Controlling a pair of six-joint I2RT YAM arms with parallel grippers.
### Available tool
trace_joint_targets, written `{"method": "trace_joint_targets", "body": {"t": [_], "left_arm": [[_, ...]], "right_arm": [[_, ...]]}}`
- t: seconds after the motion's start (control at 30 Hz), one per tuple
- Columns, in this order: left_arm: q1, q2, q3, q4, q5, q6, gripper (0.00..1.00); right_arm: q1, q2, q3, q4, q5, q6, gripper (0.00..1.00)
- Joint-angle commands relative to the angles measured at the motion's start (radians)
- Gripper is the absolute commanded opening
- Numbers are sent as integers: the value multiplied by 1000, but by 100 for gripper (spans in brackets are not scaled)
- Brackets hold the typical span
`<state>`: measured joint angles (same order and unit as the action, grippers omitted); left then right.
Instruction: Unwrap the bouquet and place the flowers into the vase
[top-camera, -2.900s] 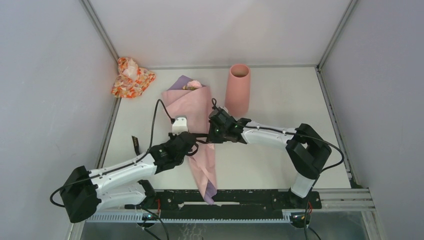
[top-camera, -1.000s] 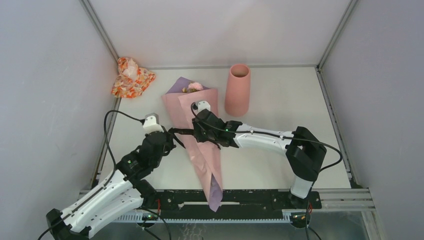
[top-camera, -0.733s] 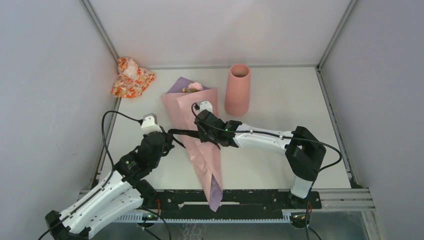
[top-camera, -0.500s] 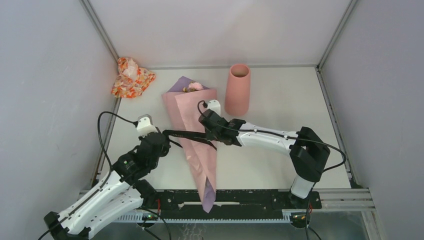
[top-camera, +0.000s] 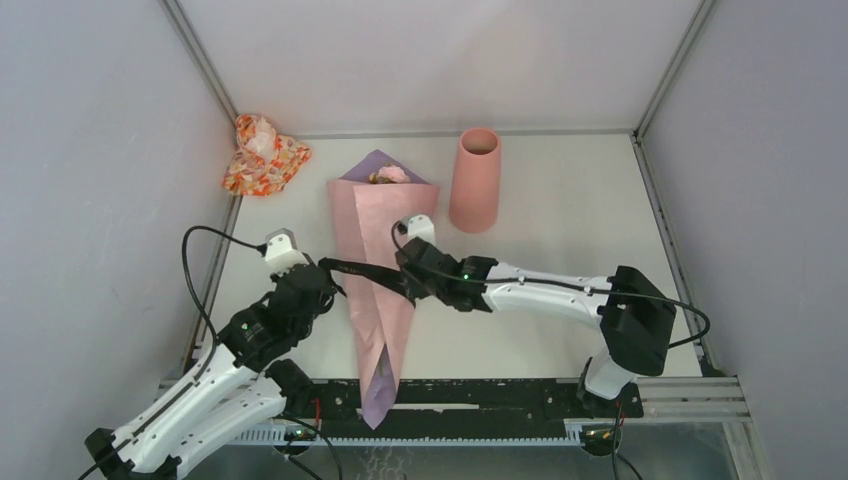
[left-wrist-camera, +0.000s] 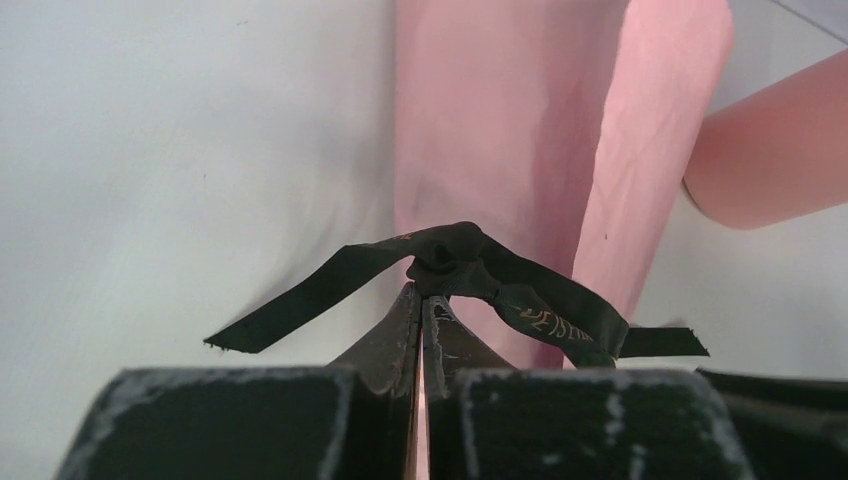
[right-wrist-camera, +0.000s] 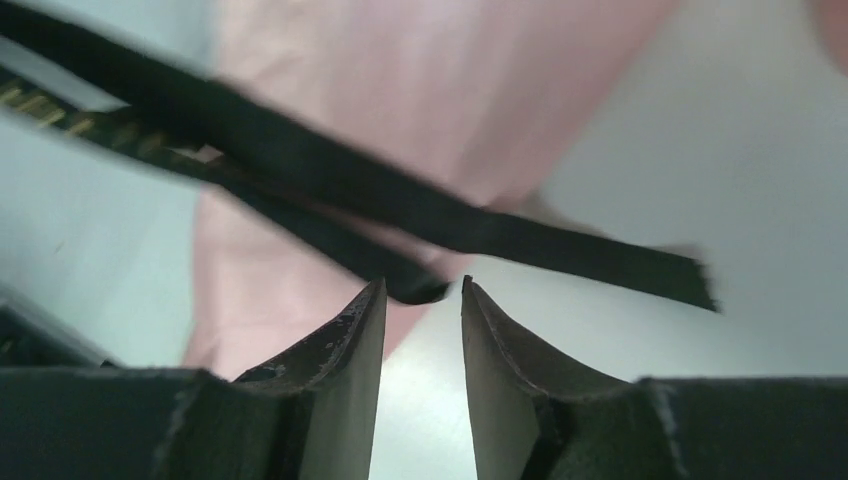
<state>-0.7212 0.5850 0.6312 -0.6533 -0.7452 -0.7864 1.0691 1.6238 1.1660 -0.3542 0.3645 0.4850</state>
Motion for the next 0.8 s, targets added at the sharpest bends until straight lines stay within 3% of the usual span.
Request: {"method": "trace_joint_targets", "body": {"t": [0.0,0.57,0.77], "left_arm": [[7,26,27,58,11,9,4],[7,35,44,71,4,39,4],[8,43,51,73,5,42,4]], "right_arm": [[60,13,45,108,-62,-73,42],[44,190,179,131,-89,-195,43],[43,242,235,113,-102,-201,37]]}}
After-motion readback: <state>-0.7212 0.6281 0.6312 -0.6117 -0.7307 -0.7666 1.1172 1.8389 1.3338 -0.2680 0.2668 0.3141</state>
